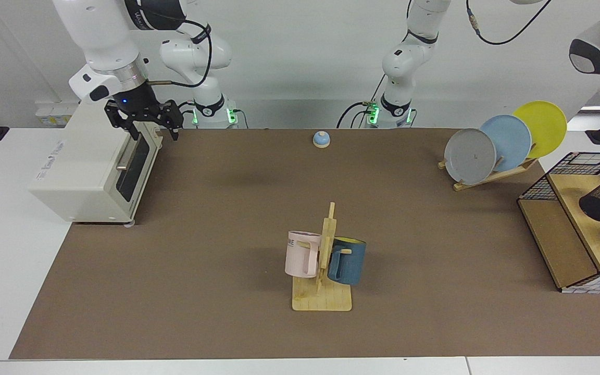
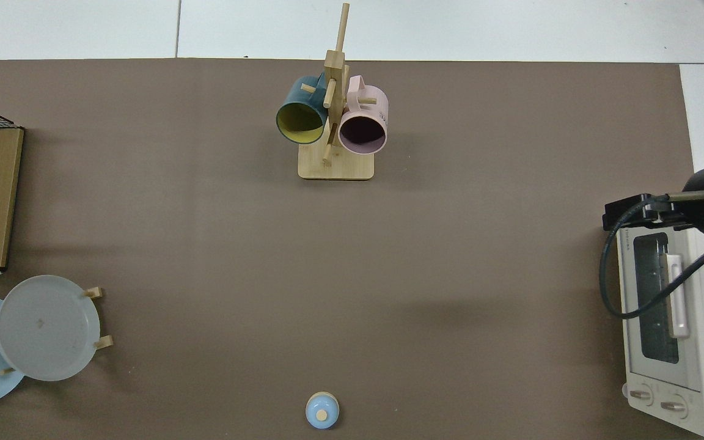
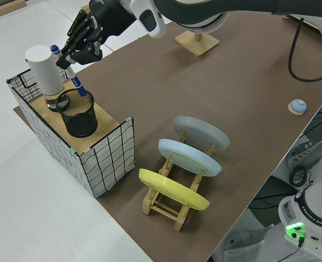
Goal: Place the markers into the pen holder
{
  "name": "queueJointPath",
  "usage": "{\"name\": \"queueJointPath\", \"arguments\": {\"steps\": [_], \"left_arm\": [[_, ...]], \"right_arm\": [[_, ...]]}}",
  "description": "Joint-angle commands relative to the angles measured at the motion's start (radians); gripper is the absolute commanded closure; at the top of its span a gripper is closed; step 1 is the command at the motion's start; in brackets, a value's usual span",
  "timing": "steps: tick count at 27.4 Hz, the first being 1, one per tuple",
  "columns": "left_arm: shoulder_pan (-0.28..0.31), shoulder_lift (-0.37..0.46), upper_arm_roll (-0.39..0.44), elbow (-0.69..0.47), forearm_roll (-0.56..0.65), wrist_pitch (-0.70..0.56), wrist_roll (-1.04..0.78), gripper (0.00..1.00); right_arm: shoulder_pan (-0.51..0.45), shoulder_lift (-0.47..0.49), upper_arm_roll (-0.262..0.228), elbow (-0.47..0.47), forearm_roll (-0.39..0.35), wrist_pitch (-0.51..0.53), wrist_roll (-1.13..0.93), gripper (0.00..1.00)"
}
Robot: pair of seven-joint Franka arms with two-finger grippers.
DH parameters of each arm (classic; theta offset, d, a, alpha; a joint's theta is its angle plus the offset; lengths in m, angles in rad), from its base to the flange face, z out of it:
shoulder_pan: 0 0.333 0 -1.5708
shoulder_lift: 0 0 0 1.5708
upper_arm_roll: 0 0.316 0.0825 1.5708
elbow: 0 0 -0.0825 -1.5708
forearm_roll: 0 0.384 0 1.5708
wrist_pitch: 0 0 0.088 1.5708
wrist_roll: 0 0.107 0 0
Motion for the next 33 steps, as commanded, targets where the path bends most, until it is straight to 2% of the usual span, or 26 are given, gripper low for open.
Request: {"name": "queueJointPath", "arguments": {"steps": [1, 8, 9, 10, 11, 12, 13, 20, 24, 28, 33], "left_arm": [[0.028, 0.031, -0.011, 0.016, -0.021, 0.033, 0.038, 1.00], [0.031, 0.031, -0.011, -0.003, -0.055, 0.016, 0.030, 1.00], [0.030, 0.031, -0.013, -0.003, -0.060, 0.012, 0.028, 0.87], [0.025, 0.031, -0.013, -0.003, -0.061, 0.007, 0.027, 0.59], [0.022, 0.033, -0.013, -0.003, -0.061, 0.002, 0.028, 0.25], [0.019, 0.033, -0.014, -0.003, -0.061, -0.002, 0.032, 0.09], [0.019, 0.033, -0.016, -0.001, -0.061, -0.008, 0.025, 0.01], [0.017, 0.033, -0.027, 0.009, -0.067, -0.016, 0.018, 0.00], [0.002, 0.019, -0.049, 0.020, -0.138, -0.070, -0.039, 0.00], [-0.010, 0.013, -0.111, 0.055, -0.179, -0.197, -0.186, 0.00], [-0.010, -0.004, -0.201, 0.063, -0.187, -0.320, -0.457, 0.00]], "right_arm": [[-0.014, -0.019, 0.009, -0.020, -0.003, -0.006, -0.023, 0.00], [-0.014, -0.019, 0.009, -0.020, -0.003, -0.006, -0.023, 0.00], [-0.014, -0.019, 0.009, -0.020, -0.003, -0.006, -0.023, 0.00], [-0.014, -0.019, 0.009, -0.020, -0.003, -0.006, -0.023, 0.00], [-0.014, -0.019, 0.009, -0.020, -0.003, -0.006, -0.023, 0.00], [-0.014, -0.019, 0.009, -0.020, -0.003, -0.006, -0.023, 0.00], [-0.014, -0.019, 0.009, -0.020, -0.003, -0.006, -0.023, 0.00], [-0.014, -0.019, 0.009, -0.020, -0.003, -0.006, -0.023, 0.00], [-0.014, -0.019, 0.009, -0.020, -0.003, -0.006, -0.023, 0.00], [-0.014, -0.019, 0.009, -0.020, -0.003, -0.006, -0.023, 0.00], [-0.014, -0.019, 0.009, -0.020, -0.003, -0.006, -0.023, 0.00]]}}
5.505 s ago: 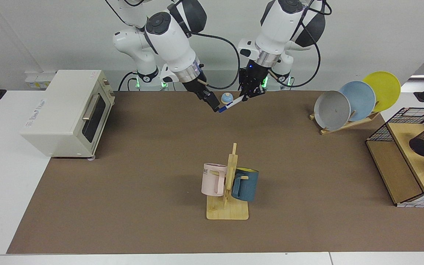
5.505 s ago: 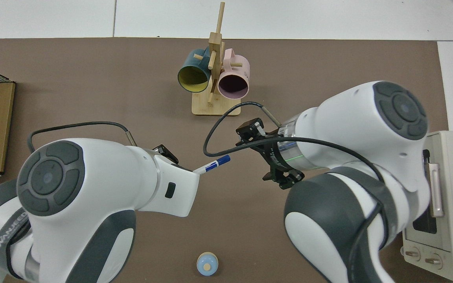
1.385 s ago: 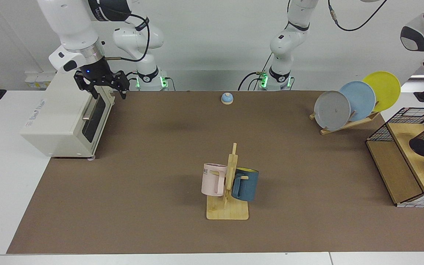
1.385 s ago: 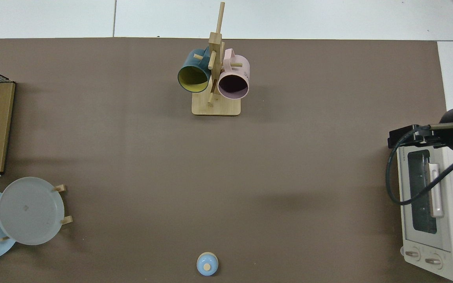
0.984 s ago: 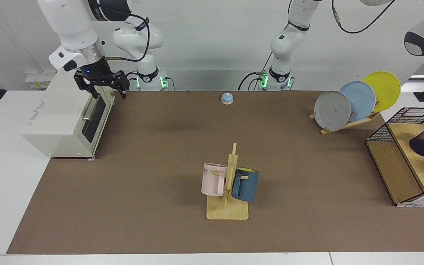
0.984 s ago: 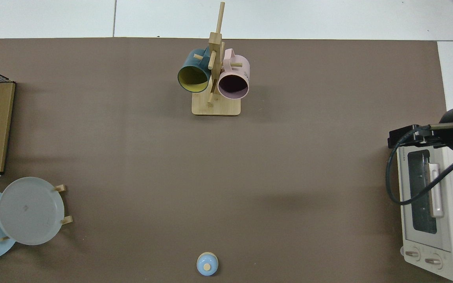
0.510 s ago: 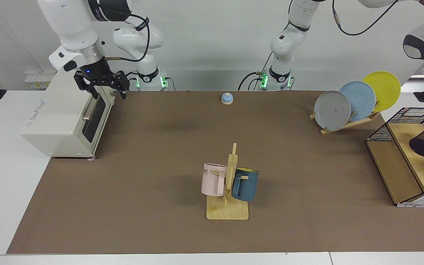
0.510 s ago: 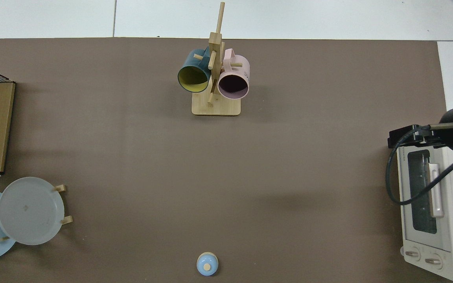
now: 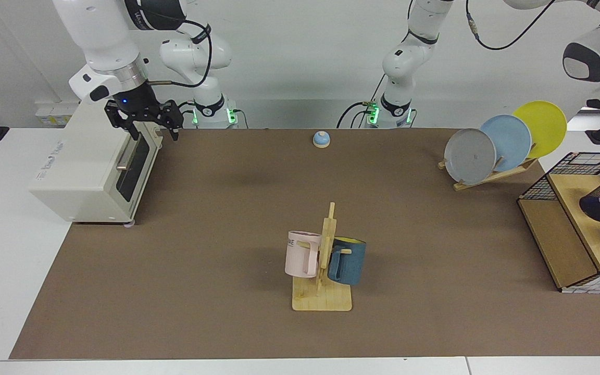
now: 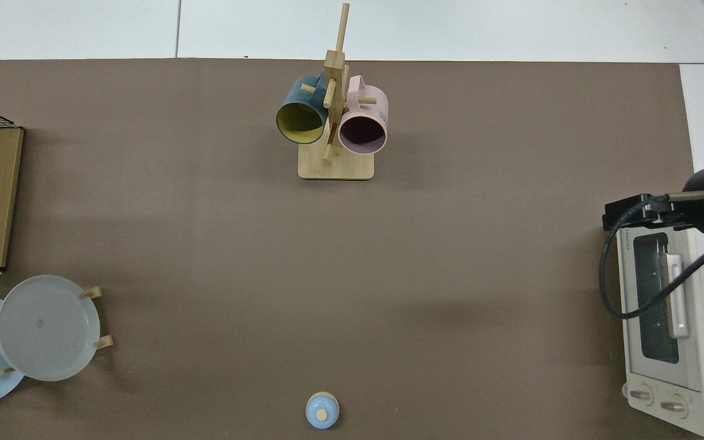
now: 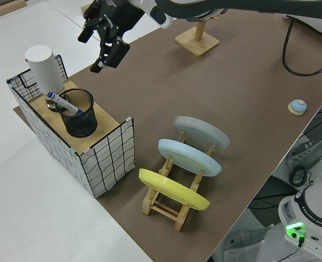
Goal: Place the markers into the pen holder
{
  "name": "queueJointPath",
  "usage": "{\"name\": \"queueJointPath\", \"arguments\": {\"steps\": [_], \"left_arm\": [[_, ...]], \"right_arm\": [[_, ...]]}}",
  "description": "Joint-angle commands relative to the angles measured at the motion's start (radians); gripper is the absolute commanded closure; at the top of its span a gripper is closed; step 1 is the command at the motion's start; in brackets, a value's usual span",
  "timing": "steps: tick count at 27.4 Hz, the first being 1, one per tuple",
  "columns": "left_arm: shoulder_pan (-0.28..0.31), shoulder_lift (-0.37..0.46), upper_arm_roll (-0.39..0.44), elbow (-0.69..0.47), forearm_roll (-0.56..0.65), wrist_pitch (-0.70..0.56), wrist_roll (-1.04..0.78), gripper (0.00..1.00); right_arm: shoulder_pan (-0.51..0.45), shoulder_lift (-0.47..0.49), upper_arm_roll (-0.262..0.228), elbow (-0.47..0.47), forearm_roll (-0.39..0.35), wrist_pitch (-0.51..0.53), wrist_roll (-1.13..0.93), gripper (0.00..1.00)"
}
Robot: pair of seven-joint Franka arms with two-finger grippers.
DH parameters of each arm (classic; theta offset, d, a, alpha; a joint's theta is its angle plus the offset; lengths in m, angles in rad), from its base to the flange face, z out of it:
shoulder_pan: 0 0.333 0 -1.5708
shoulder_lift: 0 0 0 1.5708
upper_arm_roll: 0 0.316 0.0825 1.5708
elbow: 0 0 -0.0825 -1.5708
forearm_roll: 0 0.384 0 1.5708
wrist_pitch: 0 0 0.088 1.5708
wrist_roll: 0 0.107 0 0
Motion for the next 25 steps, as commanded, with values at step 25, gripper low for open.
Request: {"name": "queueJointPath", "arguments": {"steps": [25], "left_arm": [[-0.016, -0.061, -0.313, 0.003, -0.364, -0.432, -1.589, 0.00]], "right_arm": [[-0.014, -0.019, 0.009, -0.020, -0.003, -0.006, -0.023, 0.00]]}}
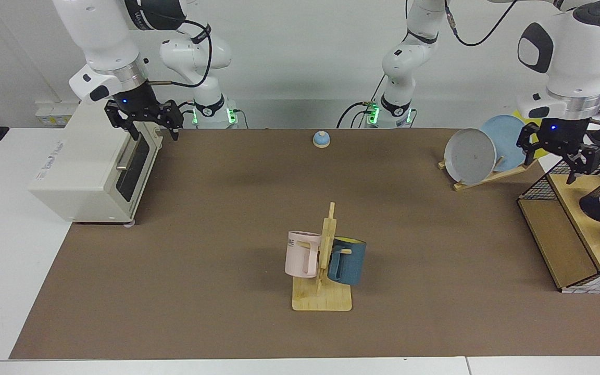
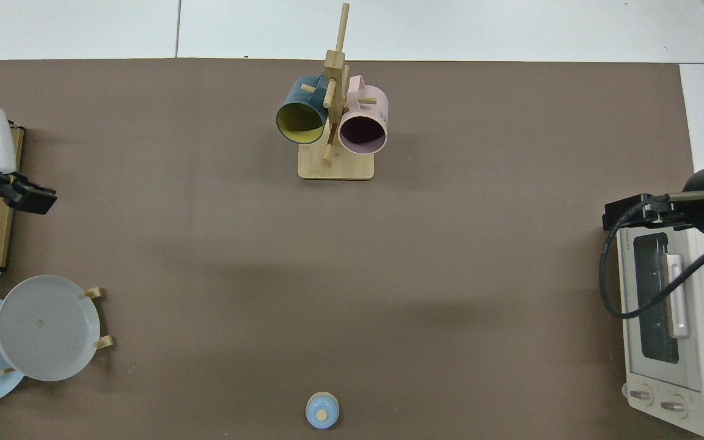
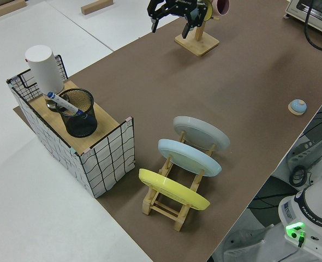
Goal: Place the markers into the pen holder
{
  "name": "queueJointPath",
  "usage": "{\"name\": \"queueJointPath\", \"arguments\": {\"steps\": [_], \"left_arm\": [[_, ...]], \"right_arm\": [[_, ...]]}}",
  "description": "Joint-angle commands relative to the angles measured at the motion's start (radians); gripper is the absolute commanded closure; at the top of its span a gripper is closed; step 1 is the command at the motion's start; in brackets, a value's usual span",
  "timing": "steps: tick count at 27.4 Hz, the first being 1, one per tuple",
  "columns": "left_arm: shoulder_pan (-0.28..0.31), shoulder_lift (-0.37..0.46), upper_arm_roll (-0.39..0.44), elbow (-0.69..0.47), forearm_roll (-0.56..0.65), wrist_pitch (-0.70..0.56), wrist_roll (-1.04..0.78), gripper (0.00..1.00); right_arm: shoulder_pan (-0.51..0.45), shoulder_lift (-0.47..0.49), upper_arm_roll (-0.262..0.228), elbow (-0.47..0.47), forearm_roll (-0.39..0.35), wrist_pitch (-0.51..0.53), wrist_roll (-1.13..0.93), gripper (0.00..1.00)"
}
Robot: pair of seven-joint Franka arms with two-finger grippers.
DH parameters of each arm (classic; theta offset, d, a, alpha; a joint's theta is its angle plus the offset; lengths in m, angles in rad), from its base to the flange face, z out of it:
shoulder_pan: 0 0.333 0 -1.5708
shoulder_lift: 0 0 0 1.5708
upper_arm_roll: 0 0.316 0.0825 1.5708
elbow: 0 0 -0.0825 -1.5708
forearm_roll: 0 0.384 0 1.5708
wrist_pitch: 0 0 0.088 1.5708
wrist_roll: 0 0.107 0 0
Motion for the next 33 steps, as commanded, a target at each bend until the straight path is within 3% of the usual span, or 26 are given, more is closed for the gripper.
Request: {"name": "queueJointPath", "arguments": {"steps": [1, 9, 28, 31, 33], "left_arm": [[0.001, -0.022, -0.028, -0.008, -0.059, -0.049, -0.230, 0.00], [0.001, -0.023, -0.057, -0.002, -0.130, -0.098, -0.525, 0.00], [0.000, -0.040, -0.062, 0.001, -0.168, -0.125, -0.574, 0.00], [-0.037, -0.041, -0.031, -0.002, -0.168, -0.125, -0.573, 0.00], [-0.107, -0.041, 0.033, 0.000, -0.168, -0.123, -0.574, 0.00]], "right_arm": [[-0.014, -0.019, 0.009, -0.020, -0.003, -0.006, -0.023, 0.00], [-0.014, -0.019, 0.009, -0.020, -0.003, -0.006, -0.023, 0.00], [-0.014, -0.019, 0.009, -0.020, -0.003, -0.006, -0.023, 0.00], [-0.014, -0.019, 0.009, -0.020, -0.003, -0.006, -0.023, 0.00], [-0.014, -0.019, 0.009, -0.020, -0.003, -0.006, -0.023, 0.00]]}}
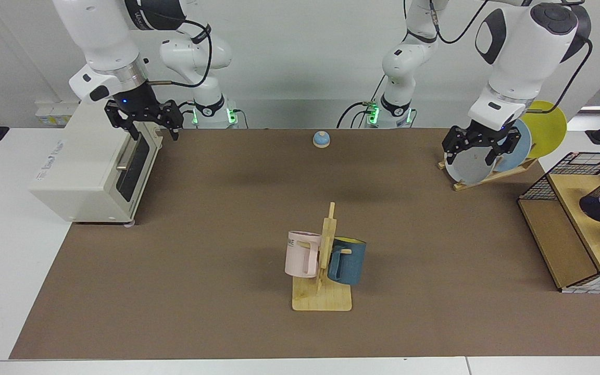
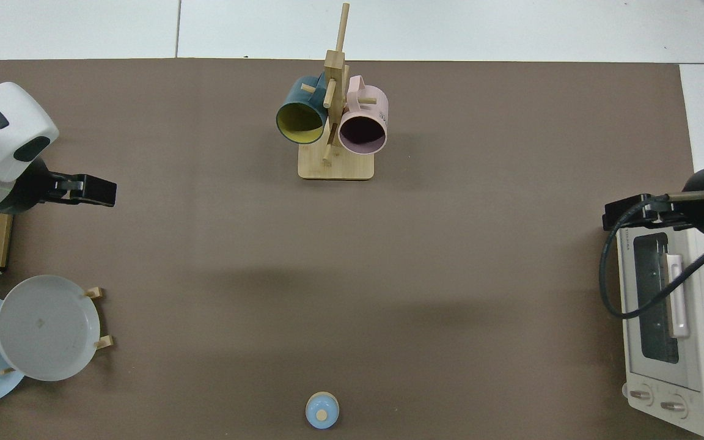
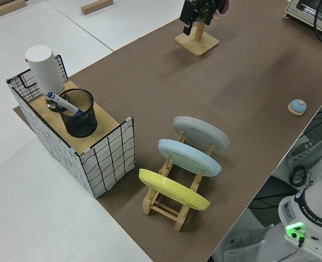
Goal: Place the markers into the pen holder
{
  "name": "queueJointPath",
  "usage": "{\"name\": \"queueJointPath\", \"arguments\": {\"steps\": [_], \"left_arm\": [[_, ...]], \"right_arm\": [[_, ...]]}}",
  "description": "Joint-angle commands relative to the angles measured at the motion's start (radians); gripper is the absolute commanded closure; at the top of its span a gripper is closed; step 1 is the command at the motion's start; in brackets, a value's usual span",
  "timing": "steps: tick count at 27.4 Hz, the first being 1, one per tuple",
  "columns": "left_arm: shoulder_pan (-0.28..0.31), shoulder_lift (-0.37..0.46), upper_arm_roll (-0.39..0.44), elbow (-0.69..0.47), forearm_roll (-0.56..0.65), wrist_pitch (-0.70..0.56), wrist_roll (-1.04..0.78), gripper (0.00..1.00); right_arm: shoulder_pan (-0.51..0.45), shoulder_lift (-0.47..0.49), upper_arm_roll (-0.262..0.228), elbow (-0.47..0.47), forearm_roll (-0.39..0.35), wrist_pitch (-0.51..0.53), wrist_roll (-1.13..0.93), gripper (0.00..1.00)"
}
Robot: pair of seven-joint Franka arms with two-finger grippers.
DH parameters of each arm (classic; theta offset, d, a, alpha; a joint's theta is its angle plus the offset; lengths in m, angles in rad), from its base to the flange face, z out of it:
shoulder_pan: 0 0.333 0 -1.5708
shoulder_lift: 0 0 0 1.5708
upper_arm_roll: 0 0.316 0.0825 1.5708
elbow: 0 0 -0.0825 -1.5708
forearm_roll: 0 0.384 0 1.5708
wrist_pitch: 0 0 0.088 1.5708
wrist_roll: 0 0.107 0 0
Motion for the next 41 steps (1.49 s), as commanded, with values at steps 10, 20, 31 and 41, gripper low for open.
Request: {"name": "queueJointPath", "arguments": {"steps": [10, 20, 31, 41], "left_arm": [[-0.515, -0.033, 0.520, 0.004, -0.017, -0.010, -0.017, 0.00], [-0.745, -0.071, 0.760, 0.002, -0.069, -0.013, -0.017, 0.00], [-0.764, -0.099, 0.771, -0.005, -0.094, -0.016, -0.017, 0.00], [-0.729, -0.100, 0.755, -0.008, -0.094, -0.019, -0.022, 0.00]], "right_arm": [[-0.014, -0.019, 0.009, -0.020, -0.003, -0.006, -0.023, 0.00], [-0.014, -0.019, 0.009, -0.020, -0.003, -0.006, -0.023, 0.00], [-0.014, -0.019, 0.009, -0.020, -0.003, -0.006, -0.023, 0.00], [-0.014, -0.019, 0.009, -0.020, -0.003, -0.006, -0.023, 0.00]]}}
